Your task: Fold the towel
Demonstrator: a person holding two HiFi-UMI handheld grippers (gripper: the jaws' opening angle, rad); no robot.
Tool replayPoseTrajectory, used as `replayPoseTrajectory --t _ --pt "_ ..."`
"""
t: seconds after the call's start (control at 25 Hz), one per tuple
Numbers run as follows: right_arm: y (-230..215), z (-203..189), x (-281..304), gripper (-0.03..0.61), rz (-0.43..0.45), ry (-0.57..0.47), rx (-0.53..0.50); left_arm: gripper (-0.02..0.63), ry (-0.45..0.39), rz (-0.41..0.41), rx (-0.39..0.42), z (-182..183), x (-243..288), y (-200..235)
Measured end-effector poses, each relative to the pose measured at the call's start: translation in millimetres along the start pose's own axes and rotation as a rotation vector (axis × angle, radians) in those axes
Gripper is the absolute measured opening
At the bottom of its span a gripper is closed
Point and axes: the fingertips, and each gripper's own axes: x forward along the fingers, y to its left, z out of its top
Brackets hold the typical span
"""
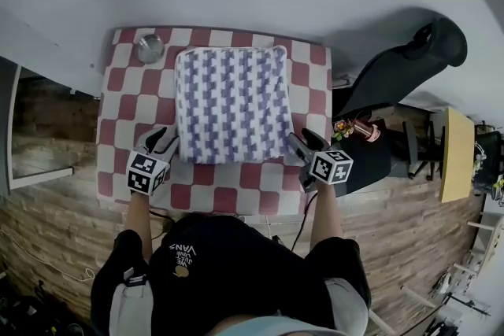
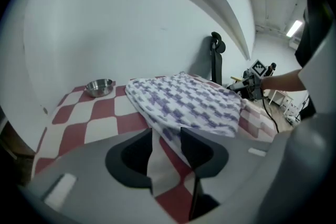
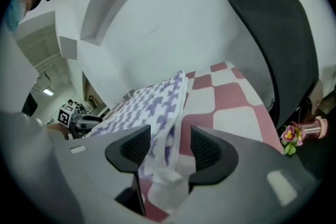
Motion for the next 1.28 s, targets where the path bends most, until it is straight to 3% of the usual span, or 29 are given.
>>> replayPoseTrajectory --t 0.16,0.36,0.48,0.6,0.68,0.84,1.0,1.28 --pt "1.4 -24.3 -3.3 0.230 0.050 0.059 -0.010 0.173 -0.050 -0.103 -0.070 -11.7 -16.2 -35.4" --pt "5.0 -36.7 1.1 0.230 0.051 0.107 -0.087 0.207 -0.009 -0.207 0.024 -35.1 -16.4 -77.2" --pt "8.1 -43.7 2.8 0.213 0.048 0.144 -0.155 0.207 0.042 -0.165 0.105 -47.4 -4.1 -79.7" --pt "9.6 -46.7 3.4 0.143 0.051 0.164 -0.195 0.200 0.052 -0.091 0.125 -48.8 6.1 -70.5" --pt "12.0 -49.4 -0.3 0.044 0.052 0.163 -0.199 0.057 0.055 -0.047 0.121 -52.0 4.1 -66.0" --pt "23.7 -59.5 -23.7 0.035 0.062 0.125 -0.181 0.034 0.034 -0.026 0.123 -55.7 -20.9 -75.6" --pt "37.0 -69.4 -51.4 0.035 0.128 0.096 -0.123 0.034 0.008 -0.047 0.111 -58.7 -47.4 -88.8" --pt "68.8 -126.7 -131.6 0.035 0.235 0.055 -0.024 0.034 -0.022 -0.055 0.105 -107.0 -115.8 -153.1"
